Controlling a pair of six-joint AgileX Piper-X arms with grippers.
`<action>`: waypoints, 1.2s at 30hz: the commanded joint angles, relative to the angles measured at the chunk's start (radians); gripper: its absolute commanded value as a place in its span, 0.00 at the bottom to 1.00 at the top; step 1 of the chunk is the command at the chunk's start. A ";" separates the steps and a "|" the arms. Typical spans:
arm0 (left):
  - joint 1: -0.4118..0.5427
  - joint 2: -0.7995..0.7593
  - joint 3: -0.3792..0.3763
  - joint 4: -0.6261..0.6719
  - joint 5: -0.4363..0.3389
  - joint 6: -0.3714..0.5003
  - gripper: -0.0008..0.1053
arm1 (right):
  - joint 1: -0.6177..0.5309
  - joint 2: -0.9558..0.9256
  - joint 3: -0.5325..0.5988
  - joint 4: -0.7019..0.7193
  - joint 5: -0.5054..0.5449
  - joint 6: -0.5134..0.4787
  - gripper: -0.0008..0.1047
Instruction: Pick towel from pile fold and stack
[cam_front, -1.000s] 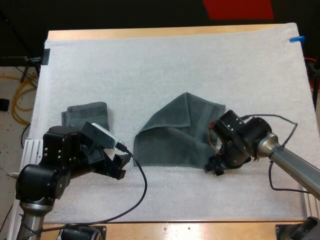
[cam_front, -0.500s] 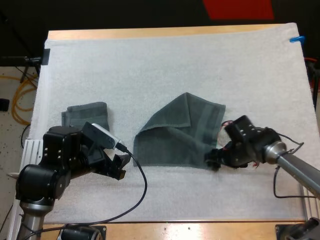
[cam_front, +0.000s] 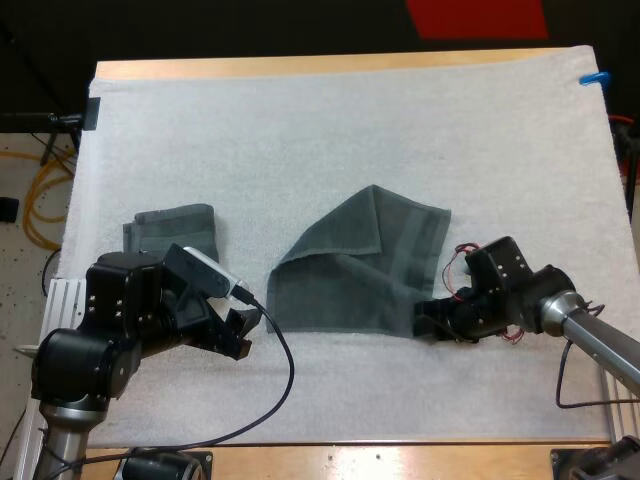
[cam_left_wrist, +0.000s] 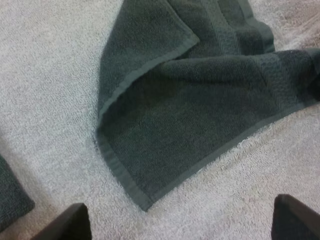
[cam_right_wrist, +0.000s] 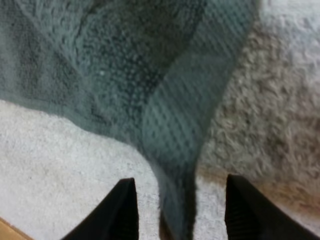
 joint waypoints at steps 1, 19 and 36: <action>-0.005 -0.002 -0.005 0.001 -0.009 0.006 0.67 | -0.005 0.001 0.006 -0.031 -0.015 0.000 0.37; -0.005 0.109 -0.005 -0.028 -0.008 -0.006 0.67 | -0.005 0.001 0.012 -0.028 -0.009 -0.019 0.01; -0.005 0.681 -0.005 -0.130 0.112 -0.112 0.67 | -0.005 0.001 0.012 -0.028 -0.009 -0.035 0.01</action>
